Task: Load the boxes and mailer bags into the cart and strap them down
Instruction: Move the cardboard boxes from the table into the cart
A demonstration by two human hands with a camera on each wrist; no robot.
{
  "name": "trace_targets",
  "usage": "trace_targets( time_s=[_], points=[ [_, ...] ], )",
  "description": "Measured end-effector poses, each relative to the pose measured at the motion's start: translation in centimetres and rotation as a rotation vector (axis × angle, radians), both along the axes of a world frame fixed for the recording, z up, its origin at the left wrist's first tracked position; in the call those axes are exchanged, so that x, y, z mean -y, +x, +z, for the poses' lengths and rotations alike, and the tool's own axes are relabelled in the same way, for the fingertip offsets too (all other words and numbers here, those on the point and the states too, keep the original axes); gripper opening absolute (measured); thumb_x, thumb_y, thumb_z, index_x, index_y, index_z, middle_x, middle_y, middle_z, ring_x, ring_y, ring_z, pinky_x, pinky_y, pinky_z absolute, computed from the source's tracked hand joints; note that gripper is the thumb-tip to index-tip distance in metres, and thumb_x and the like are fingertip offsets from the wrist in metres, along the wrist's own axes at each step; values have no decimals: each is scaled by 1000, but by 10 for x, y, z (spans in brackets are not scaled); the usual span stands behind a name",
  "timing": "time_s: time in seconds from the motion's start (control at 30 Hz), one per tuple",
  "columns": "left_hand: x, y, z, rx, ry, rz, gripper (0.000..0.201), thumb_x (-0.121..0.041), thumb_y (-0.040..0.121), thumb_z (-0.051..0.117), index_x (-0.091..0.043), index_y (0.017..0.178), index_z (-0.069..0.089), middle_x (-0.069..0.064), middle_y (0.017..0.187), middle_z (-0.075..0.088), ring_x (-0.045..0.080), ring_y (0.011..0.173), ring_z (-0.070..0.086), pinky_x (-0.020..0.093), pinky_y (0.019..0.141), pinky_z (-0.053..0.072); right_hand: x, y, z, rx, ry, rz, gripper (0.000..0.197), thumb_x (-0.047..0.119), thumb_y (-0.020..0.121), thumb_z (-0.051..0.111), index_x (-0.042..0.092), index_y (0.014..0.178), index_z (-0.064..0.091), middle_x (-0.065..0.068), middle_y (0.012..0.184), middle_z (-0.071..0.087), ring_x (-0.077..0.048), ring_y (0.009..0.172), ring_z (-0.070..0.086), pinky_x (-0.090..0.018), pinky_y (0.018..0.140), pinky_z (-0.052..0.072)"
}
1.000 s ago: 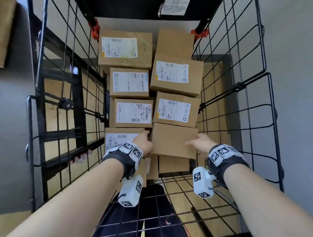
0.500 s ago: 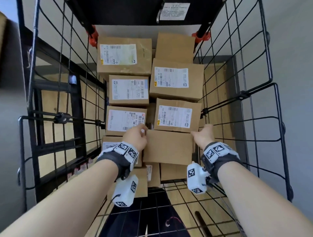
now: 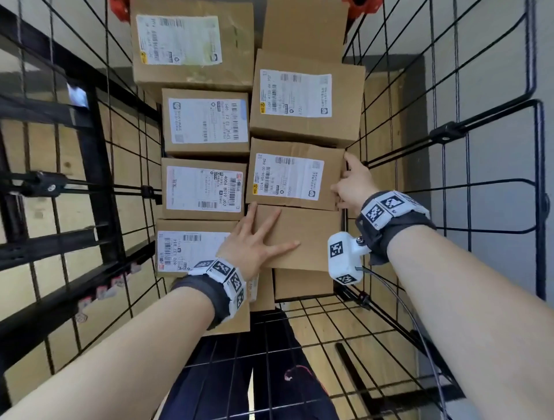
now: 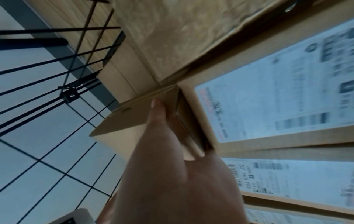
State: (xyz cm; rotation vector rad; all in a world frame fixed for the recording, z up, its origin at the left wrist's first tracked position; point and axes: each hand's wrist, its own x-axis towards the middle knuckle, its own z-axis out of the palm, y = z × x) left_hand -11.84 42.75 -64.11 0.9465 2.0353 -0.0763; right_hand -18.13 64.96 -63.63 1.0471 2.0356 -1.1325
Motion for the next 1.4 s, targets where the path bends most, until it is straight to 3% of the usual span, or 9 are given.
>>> trace_targets(
  time_s=[0.17, 0.37, 0.53, 0.73, 0.87, 1.0, 1.1, 1.2, 1.4],
  points=[
    [-30, 11, 8, 28, 16, 109, 94, 4, 91, 38, -61, 136, -13, 2, 150, -38, 48, 136, -27, 47, 112, 29, -13, -3, 12, 20, -57, -4, 69, -7, 91, 46, 27, 148, 28, -7, 144, 43, -23, 118, 51, -43, 93, 51],
    [-32, -16, 17, -209, 120, 216, 63, -55, 90, 42, -41, 145, 15, 16, 155, 5, 36, 139, 18, 46, 110, 26, -7, 7, 15, 90, -56, 19, 68, 19, 89, 62, 14, 147, 28, -10, 135, 50, -26, 120, 52, -42, 102, 45],
    [-24, -59, 12, -154, 72, 763, 73, -30, 92, 46, -26, 150, 1, 21, 156, -4, 37, 145, -1, 45, 118, 12, -7, 6, 6, 95, 5, 68, 50, 12, 94, 55, 5, 141, 38, -13, 132, 53, -27, 114, 54, -27, 86, 43],
    [-38, -68, 12, -50, 226, 804, 66, -21, 93, 43, -17, 150, 11, 9, 150, 30, 26, 139, 23, 34, 113, 27, -15, 1, -1, 105, 37, 14, 46, 5, 92, 49, 8, 137, 43, -14, 124, 59, -28, 107, 59, -34, 91, 50],
    [-37, -78, 14, -44, 221, 755, 60, -18, 91, 45, -21, 146, 23, 7, 128, 51, 23, 121, 43, 35, 98, 43, -17, -2, 10, 75, 20, -65, 34, 4, 94, 47, 8, 127, 49, 1, 93, 57, -20, 90, 56, -29, 79, 46],
    [-34, -98, 17, -280, 265, 743, 55, -17, 87, 51, -18, 140, 37, 10, 131, 45, 28, 121, 43, 37, 97, 44, -12, -9, 18, 30, 29, -116, 63, 9, 93, 52, 12, 149, 22, -8, 131, 54, -25, 115, 54, -31, 93, 41],
    [-30, -113, 12, -260, 264, 748, 66, -19, 90, 49, -21, 149, 19, 11, 155, 17, 29, 142, 20, 41, 116, 24, -9, -19, 18, -45, 5, -151, 76, 10, 92, 56, 19, 152, 11, -8, 149, 38, -24, 131, 44, -33, 104, 36],
    [-26, -119, 3, -136, 254, 740, 69, -20, 95, 42, -22, 152, 3, 4, 160, 5, 23, 147, 2, 39, 121, 6, -10, -27, 19, -55, 11, -127, 70, 7, 94, 51, 19, 151, 13, -5, 151, 35, -23, 132, 41, -33, 105, 36],
    [-19, -129, 12, -183, 312, 707, 58, -18, 95, 39, -22, 150, 19, 1, 157, 21, 22, 147, 9, 33, 121, 9, -15, -43, 27, -79, 115, -110, 53, 6, 92, 49, 15, 142, 35, -4, 134, 53, -19, 110, 55, -35, 97, 47]
  ],
)
